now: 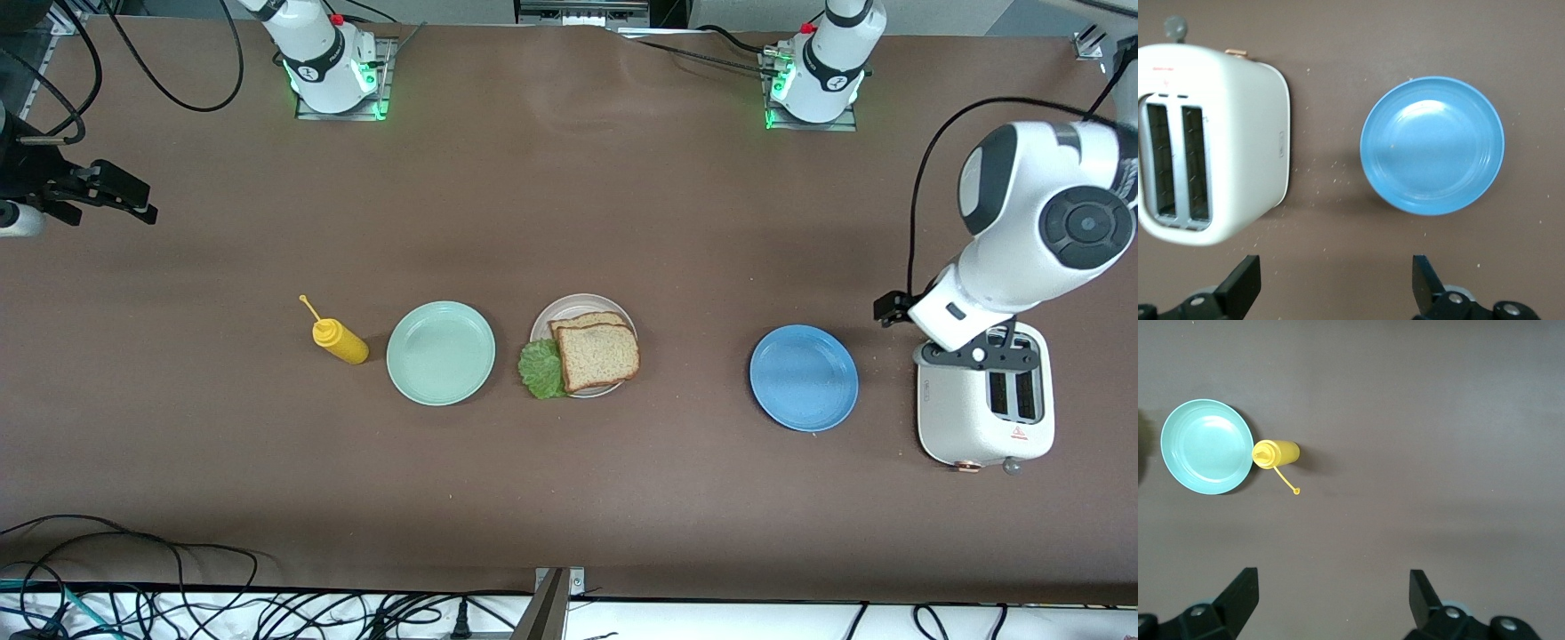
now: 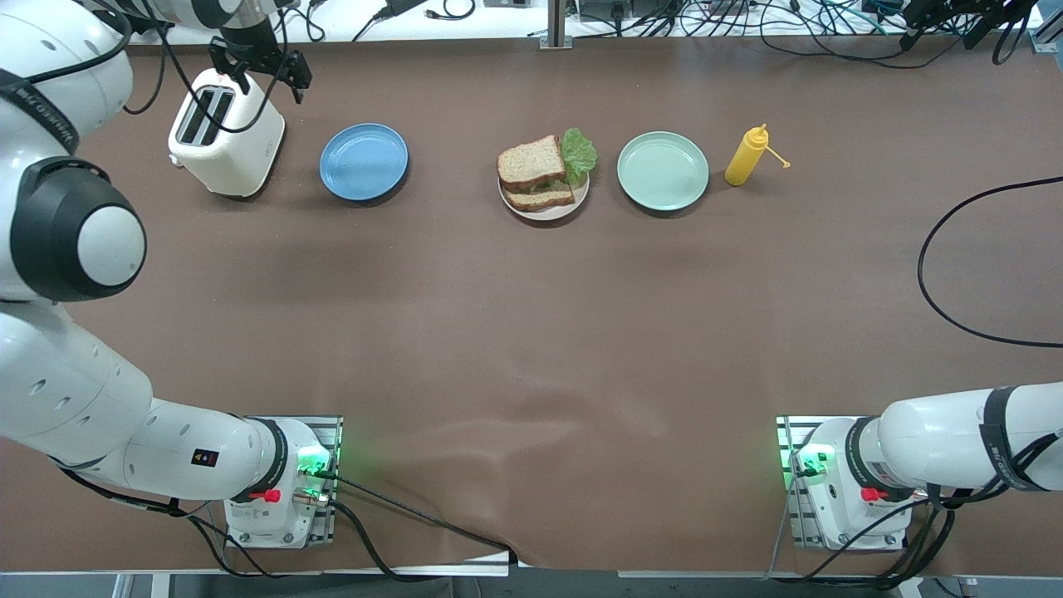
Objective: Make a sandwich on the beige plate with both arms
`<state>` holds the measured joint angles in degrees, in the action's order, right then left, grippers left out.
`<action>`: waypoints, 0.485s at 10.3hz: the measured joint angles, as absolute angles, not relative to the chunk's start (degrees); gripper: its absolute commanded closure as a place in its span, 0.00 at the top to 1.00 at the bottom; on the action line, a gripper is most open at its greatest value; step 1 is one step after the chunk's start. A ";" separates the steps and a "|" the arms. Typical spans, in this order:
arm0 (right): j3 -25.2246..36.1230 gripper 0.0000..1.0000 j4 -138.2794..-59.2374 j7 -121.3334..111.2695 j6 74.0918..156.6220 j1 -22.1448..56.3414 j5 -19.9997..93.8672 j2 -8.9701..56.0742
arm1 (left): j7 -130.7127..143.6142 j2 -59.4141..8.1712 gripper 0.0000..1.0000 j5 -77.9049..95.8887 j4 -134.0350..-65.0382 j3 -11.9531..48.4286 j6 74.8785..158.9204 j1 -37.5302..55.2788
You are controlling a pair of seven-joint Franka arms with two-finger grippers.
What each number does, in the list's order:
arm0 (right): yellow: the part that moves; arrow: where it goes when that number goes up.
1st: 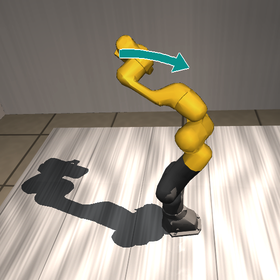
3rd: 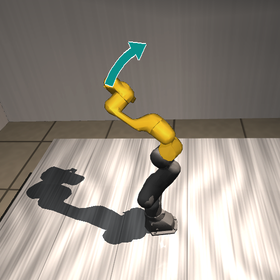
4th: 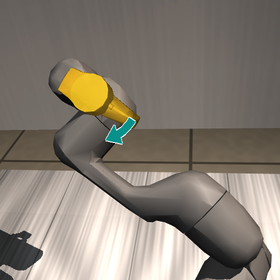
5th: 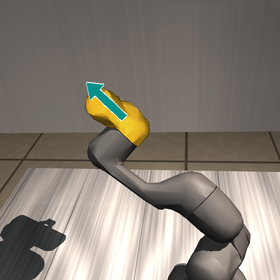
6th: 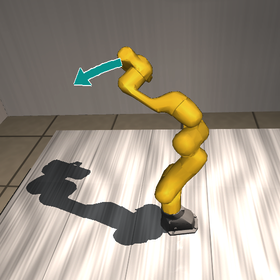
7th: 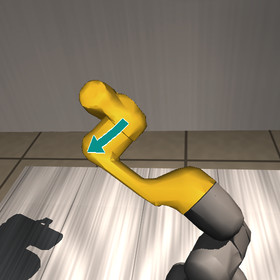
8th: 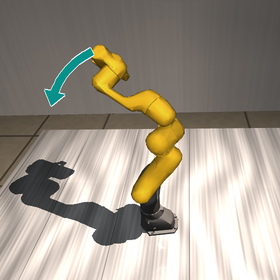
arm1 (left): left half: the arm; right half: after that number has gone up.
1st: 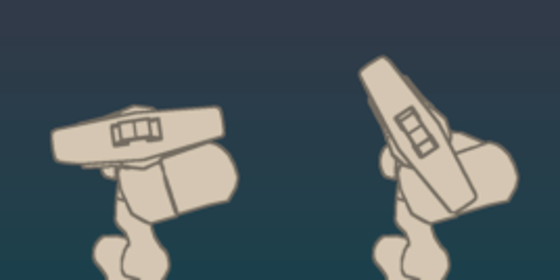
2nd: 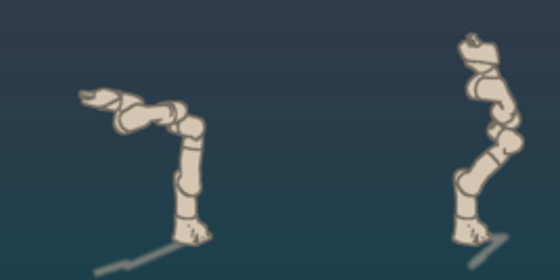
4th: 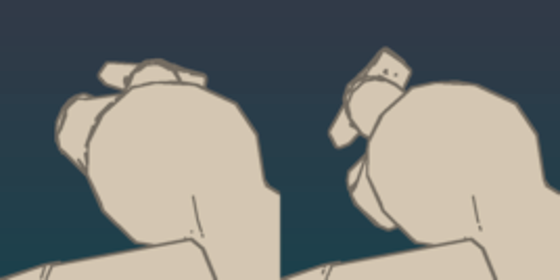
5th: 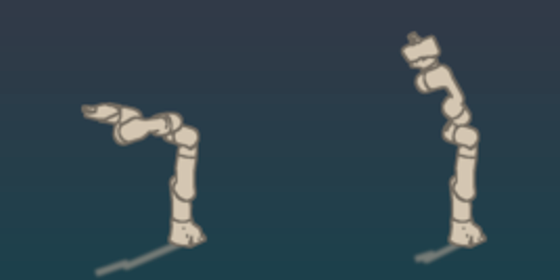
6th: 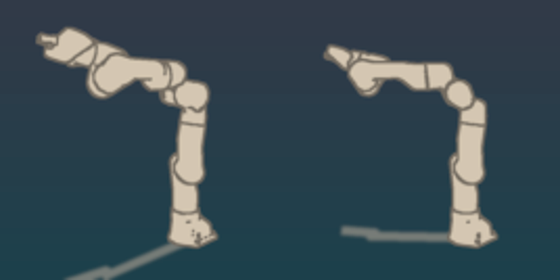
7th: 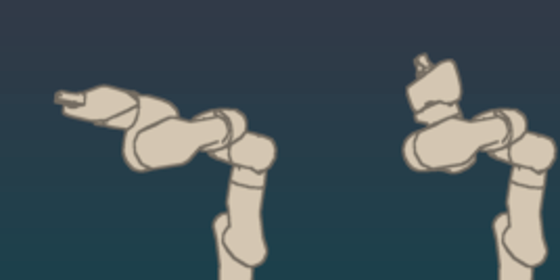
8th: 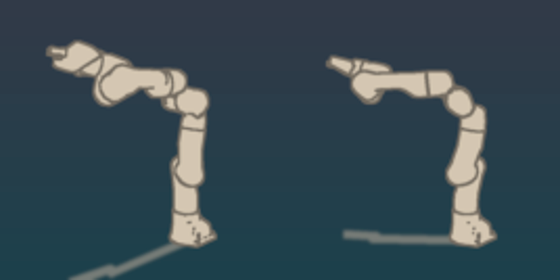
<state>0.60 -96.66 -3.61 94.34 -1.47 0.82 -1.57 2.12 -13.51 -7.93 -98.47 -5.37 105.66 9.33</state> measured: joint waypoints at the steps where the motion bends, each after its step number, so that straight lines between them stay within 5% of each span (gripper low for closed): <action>1: 0.60 1.00 -96.65 -3.61 94.34 -1.47 0.82 -1.56 | 2.12 -12.07 1.00 -7.96 -98.52 -5.38 103.80 8.92; 5: 0.59 1.00 -96.64 -3.61 94.33 -1.47 0.83 -1.51 | 2.11 -7.60 1.00 -7.16 -98.23 -5.27 98.34 7.21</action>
